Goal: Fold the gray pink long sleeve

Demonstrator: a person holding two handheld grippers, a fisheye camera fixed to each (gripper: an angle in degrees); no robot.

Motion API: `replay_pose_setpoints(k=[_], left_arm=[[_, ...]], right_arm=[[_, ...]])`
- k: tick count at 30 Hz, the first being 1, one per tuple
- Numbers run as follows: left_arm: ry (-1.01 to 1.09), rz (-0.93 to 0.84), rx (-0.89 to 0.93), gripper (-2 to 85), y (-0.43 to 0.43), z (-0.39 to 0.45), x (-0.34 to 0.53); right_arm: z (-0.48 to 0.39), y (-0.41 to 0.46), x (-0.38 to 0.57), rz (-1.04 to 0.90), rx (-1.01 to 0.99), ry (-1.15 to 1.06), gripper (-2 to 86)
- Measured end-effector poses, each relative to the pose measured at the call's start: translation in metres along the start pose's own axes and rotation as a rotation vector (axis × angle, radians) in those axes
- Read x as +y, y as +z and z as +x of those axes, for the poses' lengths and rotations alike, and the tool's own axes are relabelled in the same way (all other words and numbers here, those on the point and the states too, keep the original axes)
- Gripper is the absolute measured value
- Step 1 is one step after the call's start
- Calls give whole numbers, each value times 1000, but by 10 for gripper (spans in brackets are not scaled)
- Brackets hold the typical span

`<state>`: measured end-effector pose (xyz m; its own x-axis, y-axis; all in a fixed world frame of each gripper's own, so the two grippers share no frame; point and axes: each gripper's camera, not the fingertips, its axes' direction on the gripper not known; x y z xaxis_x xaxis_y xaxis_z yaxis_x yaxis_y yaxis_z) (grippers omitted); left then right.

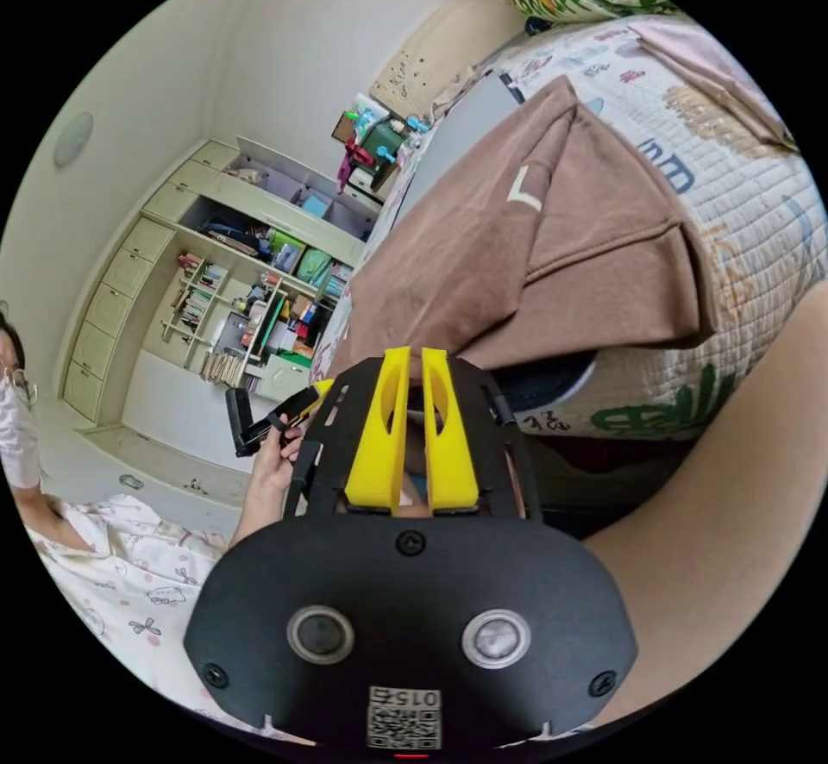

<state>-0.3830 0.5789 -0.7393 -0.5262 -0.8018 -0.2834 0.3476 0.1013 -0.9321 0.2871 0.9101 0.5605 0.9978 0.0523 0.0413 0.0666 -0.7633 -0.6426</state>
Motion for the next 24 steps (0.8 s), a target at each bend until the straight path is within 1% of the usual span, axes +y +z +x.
replay_pose_setpoints(k=[1, 4, 6, 7, 8, 9, 11, 13, 17, 20, 24], left_arm=[[12, 15, -44, 54, -14, 12, -5], [67, 81, -143, 63, -51, 47, -15], [154, 128, -143, 50, -66, 78, -23], [238, 128, -91, 32, -66, 101, -30], [324, 92, -10, 31, -56, 124, -40], [350, 64, 33, 30, -47, 134, -46], [403, -100, 180, 56, -1, 174, -70], [460, -153, 225, 66, 28, 208, -80], [560, -142, 184, 77, 69, 272, -97], [615, -162, 134, 80, 87, 300, -106], [604, -173, 106, 75, 92, 306, -108]], right_arm=[[2, -7, -2, 28, 15, 1, 57], [20, -20, -11, 65, 71, 25, 68], [33, -21, -16, 78, 71, 52, 72], [41, -19, -19, 82, 64, 62, 73], [46, -15, -22, 82, 62, 71, 75], [48, -12, -23, 81, 63, 75, 76], [54, 2, -26, 87, 68, 84, 80], [57, 16, -26, 76, 63, 91, 84], [59, 43, -22, 50, 97, 87, 80], [60, 59, -16, 37, 109, 74, 75], [61, 77, -5, 13, 142, 60, 38]])
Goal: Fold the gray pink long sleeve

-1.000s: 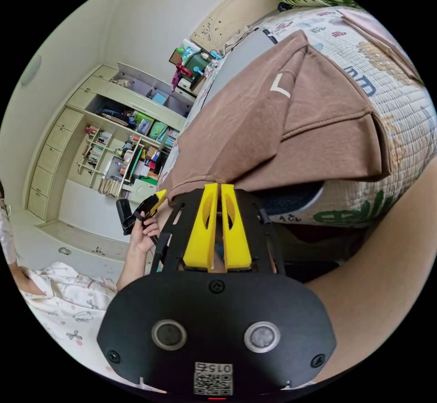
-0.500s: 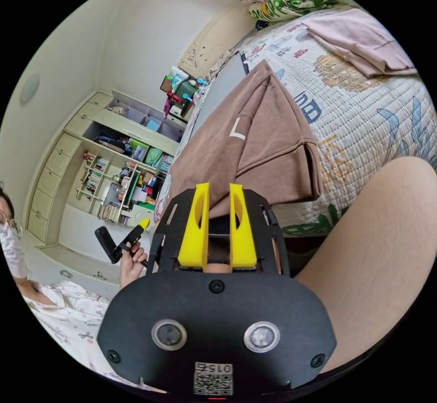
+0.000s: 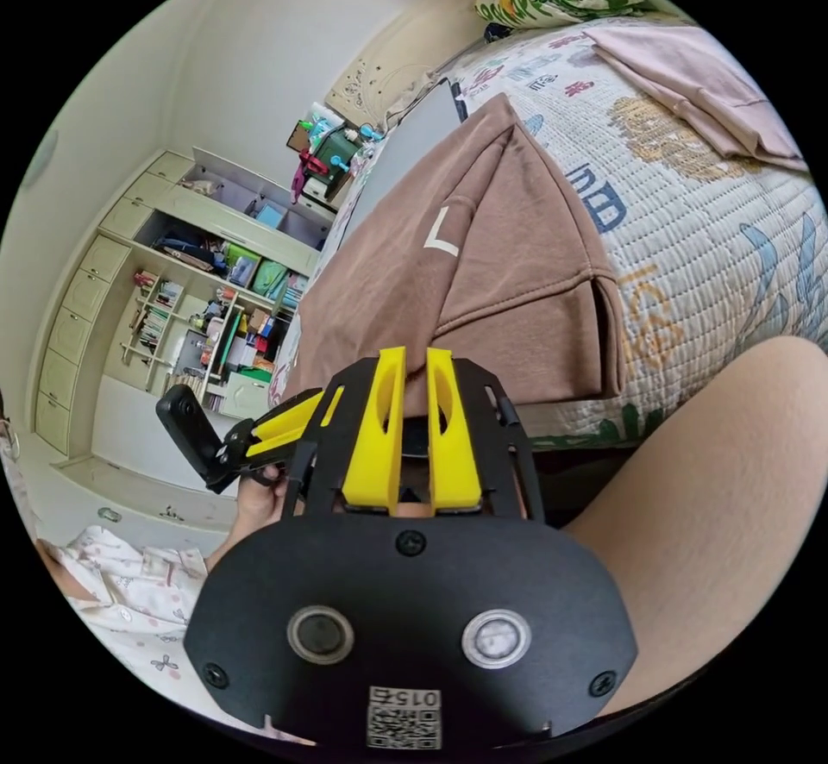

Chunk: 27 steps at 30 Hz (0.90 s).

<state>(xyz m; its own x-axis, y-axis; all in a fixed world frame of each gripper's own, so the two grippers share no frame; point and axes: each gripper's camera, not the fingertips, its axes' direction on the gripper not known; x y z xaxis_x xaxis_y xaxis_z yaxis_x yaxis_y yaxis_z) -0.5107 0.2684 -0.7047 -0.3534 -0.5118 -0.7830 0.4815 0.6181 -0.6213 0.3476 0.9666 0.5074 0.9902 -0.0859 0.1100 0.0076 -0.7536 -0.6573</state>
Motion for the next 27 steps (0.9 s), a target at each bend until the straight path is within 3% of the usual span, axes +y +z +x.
replay_pose_setpoints(k=[4, 10, 13, 17, 21, 23, 27], left_arm=[[-46, 3, 13, 55, -12, -7, 14], [-28, -10, 7, 27, -32, 4, 40], [-21, -9, -5, 18, -46, 12, 57], [7, 34, 46, 1, -101, 20, 103], [-88, 328, 1, -3, -218, -2, 188], [-199, 545, -90, -2, -296, -22, 258], [-292, 740, -246, 2, -383, -22, 346]], right_arm=[[4, 8, 24, 11, 29, 0, 9], [-33, 46, 67, -40, 310, -191, 1], [-37, 47, 92, -42, 335, -185, 0], [-62, -21, 150, 155, 411, -136, -4], [-116, -126, 213, 469, 268, -179, -5], [-159, -187, 260, 692, 89, -263, -5], [-217, -244, 328, 891, -214, -393, -5]])
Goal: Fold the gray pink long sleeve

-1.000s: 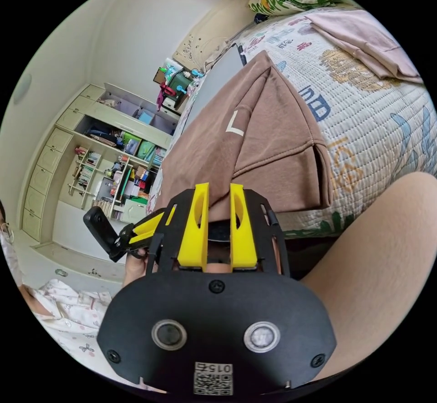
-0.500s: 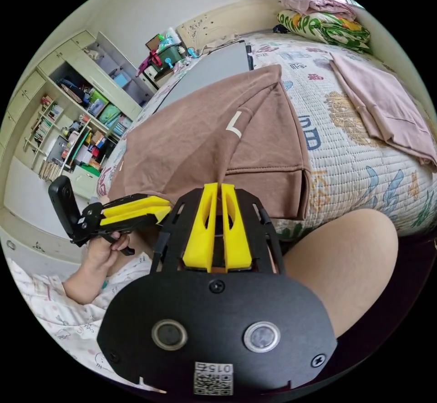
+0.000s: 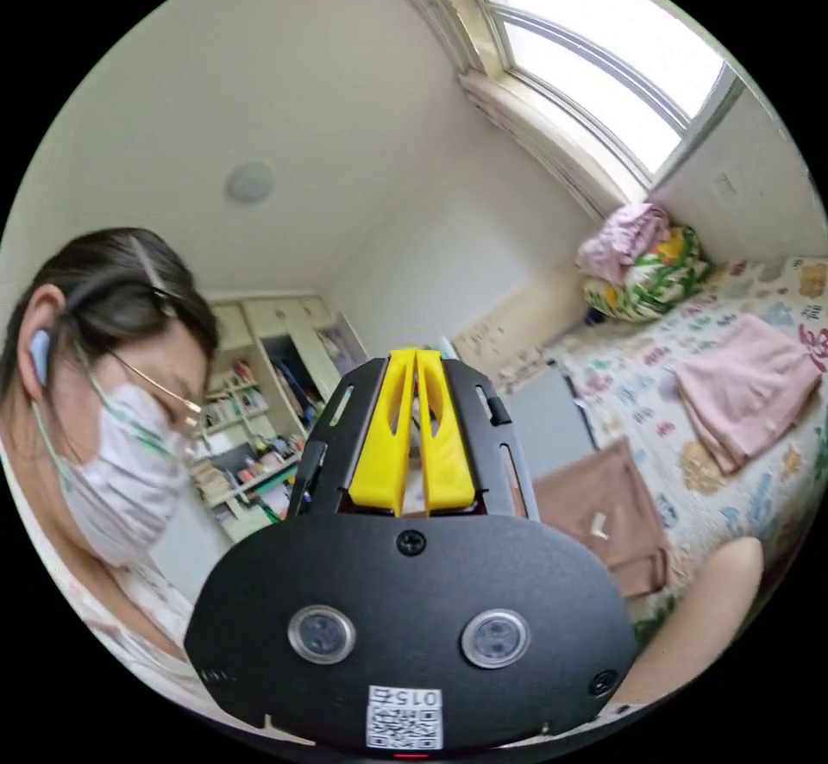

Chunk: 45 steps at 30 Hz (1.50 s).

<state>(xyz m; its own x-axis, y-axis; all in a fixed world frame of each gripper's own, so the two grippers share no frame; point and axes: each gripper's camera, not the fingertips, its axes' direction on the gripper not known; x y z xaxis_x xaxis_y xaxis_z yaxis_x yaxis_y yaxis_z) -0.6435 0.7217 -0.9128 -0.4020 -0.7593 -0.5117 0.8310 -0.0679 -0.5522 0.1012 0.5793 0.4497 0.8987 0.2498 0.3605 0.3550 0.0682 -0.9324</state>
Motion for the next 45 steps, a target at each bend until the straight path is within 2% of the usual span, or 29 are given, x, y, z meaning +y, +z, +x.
replay_pose_setpoints(k=[5, 8, 11, 15, 22, 27, 30, 32, 33, 35, 38, 45], left_arm=[[196, 275, -257, 12, -127, 37, 24], [187, 333, -299, 25, -156, 31, 49], [98, 219, -202, 52, -158, -2, 62], [38, 164, -172, 57, -154, -29, 85], [-110, -30, -152, 77, -118, -91, 113], [-251, -202, -94, 96, -77, -137, 132], [-323, -311, -32, 103, -46, -160, 144], [-368, -371, 5, 108, -20, -174, 153], [-378, -382, 15, 109, -13, -176, 155], [-413, -417, 42, 112, 13, -186, 158], [-441, -417, 25, 111, 35, -198, 157], [-427, -457, -47, 63, 70, -208, 152]], right_arm=[[-78, -71, 7, 130, -353, -22, -5], [-93, -107, 19, 173, -441, -25, -5], [-102, -139, 31, 173, -497, -36, -5], [-104, -174, 53, 210, -520, -51, -5], [-83, -210, 106, 129, -513, -120, -5], [-19, -211, 165, 60, -353, -110, -3], [30, -169, 229, -202, -225, -177, 3], [63, -120, 310, -520, -241, -257, 17], [71, -108, 334, -597, -241, -271, 21], [94, -69, 437, -868, -185, -352, 50], [111, -45, 543, -1060, -150, -493, 75], [151, -14, 669, -1226, -86, -717, 84]])
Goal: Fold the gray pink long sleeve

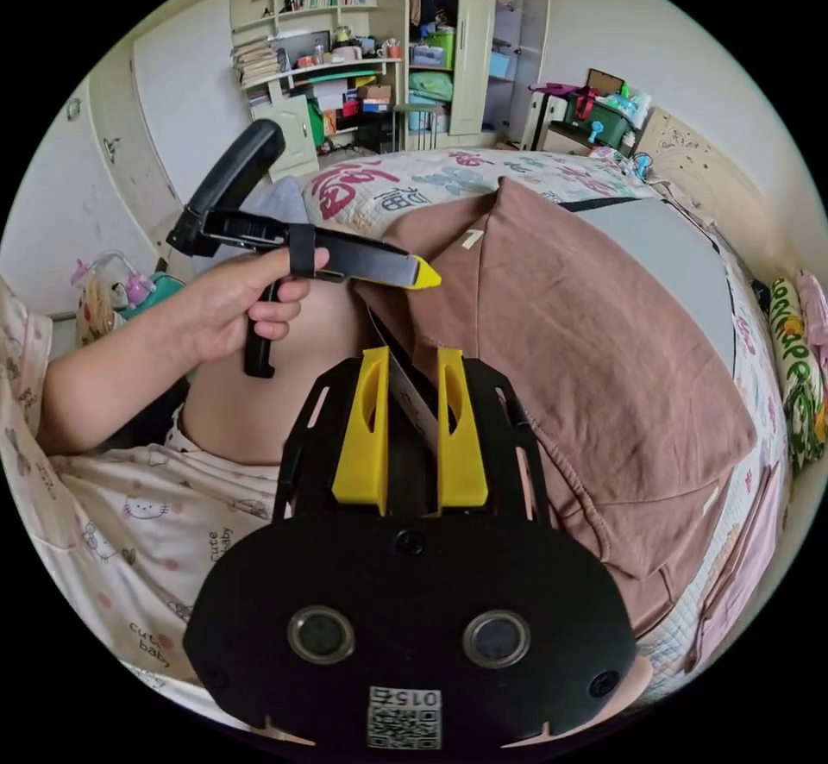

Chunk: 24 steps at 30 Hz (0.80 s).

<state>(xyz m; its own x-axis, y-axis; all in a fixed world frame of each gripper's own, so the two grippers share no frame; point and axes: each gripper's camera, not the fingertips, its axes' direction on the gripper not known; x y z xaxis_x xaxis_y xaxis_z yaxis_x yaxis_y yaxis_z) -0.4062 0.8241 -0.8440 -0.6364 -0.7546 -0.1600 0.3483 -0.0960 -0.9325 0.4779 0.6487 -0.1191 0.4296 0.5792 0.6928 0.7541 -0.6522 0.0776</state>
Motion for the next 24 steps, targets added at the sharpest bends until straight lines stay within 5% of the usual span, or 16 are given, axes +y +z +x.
replay_pose_setpoints(k=[8, 24], left_arm=[[58, 30, -95, -3, 12, 26, -19], [92, 7, -194, -3, 44, 86, -58]], right_arm=[[33, 36, 20, -56, 72, -32, 6], [143, 2, -31, -239, 1, -35, -9]])
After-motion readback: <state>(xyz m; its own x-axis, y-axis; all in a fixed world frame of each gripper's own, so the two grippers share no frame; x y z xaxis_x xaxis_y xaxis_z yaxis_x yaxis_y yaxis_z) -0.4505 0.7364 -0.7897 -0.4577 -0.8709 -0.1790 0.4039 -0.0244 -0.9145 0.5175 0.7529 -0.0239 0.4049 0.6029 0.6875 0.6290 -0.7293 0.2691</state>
